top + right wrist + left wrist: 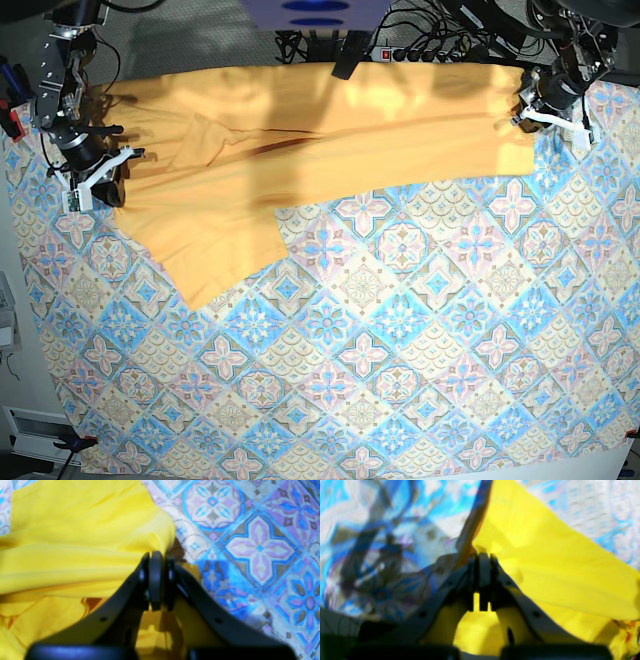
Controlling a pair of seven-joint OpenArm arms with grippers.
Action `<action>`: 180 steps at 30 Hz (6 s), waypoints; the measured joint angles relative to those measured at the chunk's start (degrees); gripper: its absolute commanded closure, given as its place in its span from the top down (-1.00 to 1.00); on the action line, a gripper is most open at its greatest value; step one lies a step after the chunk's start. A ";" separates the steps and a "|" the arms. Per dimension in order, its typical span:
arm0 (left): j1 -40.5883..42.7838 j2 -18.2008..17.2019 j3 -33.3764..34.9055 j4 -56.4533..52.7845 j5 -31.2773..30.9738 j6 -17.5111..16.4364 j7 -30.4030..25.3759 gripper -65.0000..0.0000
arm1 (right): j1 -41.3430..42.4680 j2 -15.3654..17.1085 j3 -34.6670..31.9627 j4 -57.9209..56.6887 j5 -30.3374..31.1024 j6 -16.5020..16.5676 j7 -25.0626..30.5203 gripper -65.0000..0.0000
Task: Fold the T-shirt properly
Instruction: 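Drag the held side edges toward the robot with both grippers, then pull the right gripper's edge outward, stretching the shirt taut, then lift the right gripper's corner and move it toward the shirt's middle, then lift the left gripper's side and fold it toward the right gripper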
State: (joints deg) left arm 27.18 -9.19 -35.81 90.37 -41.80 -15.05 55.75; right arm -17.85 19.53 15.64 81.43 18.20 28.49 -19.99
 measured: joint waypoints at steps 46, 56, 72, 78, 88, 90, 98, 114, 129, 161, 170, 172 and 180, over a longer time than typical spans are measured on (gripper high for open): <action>-2.75 0.13 1.46 -0.02 4.04 -0.02 0.17 -0.35 | 7.06 -3.21 -0.96 2.67 -0.20 -0.48 0.00 -0.50; -2.73 0.00 1.49 -0.02 4.04 -0.02 0.17 -0.36 | 20.72 -3.13 -10.51 -12.28 -0.52 -0.61 -2.60 -0.28; -2.73 0.31 1.51 -0.02 4.04 -0.02 0.17 -0.36 | 31.65 -3.02 -11.26 -35.54 -1.62 -0.46 -1.18 -0.26; -2.73 0.31 1.51 -0.02 4.07 -0.02 0.20 -0.36 | 31.95 -3.19 -11.26 -35.80 -7.39 -0.22 -0.59 -0.40; -2.73 0.31 1.44 -0.02 4.04 -0.02 0.17 -0.36 | 31.56 -3.19 -10.88 -33.62 -7.63 -0.57 -3.72 -1.00; -2.73 0.33 1.44 -0.02 4.04 -0.02 0.17 -0.36 | 30.14 -3.15 -10.88 -30.21 -7.06 -0.57 -4.02 -1.00; -2.73 0.44 1.38 -0.02 4.02 -0.04 -0.07 -0.36 | 20.24 -1.62 -7.02 -9.73 -6.14 -0.04 -10.21 -1.00; -3.98 0.42 1.42 -0.07 4.24 -0.02 -0.24 -0.36 | -2.36 -1.70 3.96 13.79 -6.25 2.78 -16.17 -1.00; -3.98 0.31 1.40 -0.07 4.26 -0.02 -0.24 -0.36 | -9.07 -1.73 4.00 20.00 -6.16 2.78 -15.87 -1.00; -3.98 0.07 -1.73 -0.07 3.69 0.00 -0.24 -0.28 | -12.00 -6.45 6.10 16.65 -7.19 2.49 -8.50 -0.45; -3.85 -0.04 -1.73 -0.07 0.46 0.07 -0.22 -0.04 | -11.89 -2.14 -10.54 21.62 -1.88 4.90 -7.78 -0.46; -3.82 0.00 -1.73 -0.07 0.15 0.00 -0.22 -0.01 | -11.65 -0.96 -14.49 21.62 -1.84 5.03 -7.78 -0.46; -7.54 -0.52 -2.01 -9.38 -0.72 -0.50 -1.38 0.07 | -11.23 -0.31 -18.21 21.81 -1.79 4.92 -7.23 -0.46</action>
State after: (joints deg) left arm 19.64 -9.72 -37.82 80.99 -42.52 -15.55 54.37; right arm -29.08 19.22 -2.57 103.24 16.40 33.41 -27.22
